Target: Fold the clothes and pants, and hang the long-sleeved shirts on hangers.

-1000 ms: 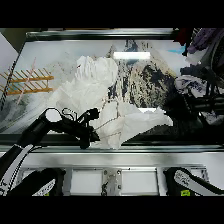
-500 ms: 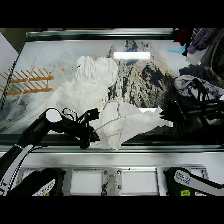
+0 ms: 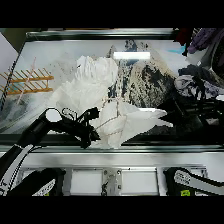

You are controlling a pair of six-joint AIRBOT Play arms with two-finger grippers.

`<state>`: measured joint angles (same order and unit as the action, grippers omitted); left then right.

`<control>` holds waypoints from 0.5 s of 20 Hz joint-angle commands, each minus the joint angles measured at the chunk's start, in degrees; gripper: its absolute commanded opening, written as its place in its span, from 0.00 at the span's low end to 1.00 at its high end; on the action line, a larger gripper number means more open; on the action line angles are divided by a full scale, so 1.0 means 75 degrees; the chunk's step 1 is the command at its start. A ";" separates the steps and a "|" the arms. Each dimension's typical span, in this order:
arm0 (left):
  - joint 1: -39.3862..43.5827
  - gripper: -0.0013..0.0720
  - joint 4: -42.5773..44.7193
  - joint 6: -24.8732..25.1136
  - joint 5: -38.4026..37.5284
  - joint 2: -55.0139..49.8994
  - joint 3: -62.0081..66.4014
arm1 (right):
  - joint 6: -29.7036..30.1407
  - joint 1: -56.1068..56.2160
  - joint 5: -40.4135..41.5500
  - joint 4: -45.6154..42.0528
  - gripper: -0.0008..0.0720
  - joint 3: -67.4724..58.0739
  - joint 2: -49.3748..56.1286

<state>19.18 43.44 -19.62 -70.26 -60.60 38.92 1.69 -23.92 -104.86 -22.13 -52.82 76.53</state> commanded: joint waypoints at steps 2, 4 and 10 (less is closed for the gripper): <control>0.0000 0.04 0.0009 0.0020 0.0000 0.0006 0.0000 | 0.0038 -0.0006 -0.0082 -0.1148 1.00 0.0003 0.0012; 0.0003 0.04 0.0009 0.0020 -0.0003 0.0006 0.0000 | 0.0370 -0.0006 -0.0061 -0.1215 1.00 0.0003 0.0029; 0.0003 0.04 0.0006 0.0020 0.0000 0.0006 0.0000 | 0.0609 0.0242 -0.0026 -0.0522 1.00 0.0003 0.0624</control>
<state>19.18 43.46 -19.49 -70.26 -60.60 38.92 4.56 -23.11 -104.99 -28.67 -52.82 79.29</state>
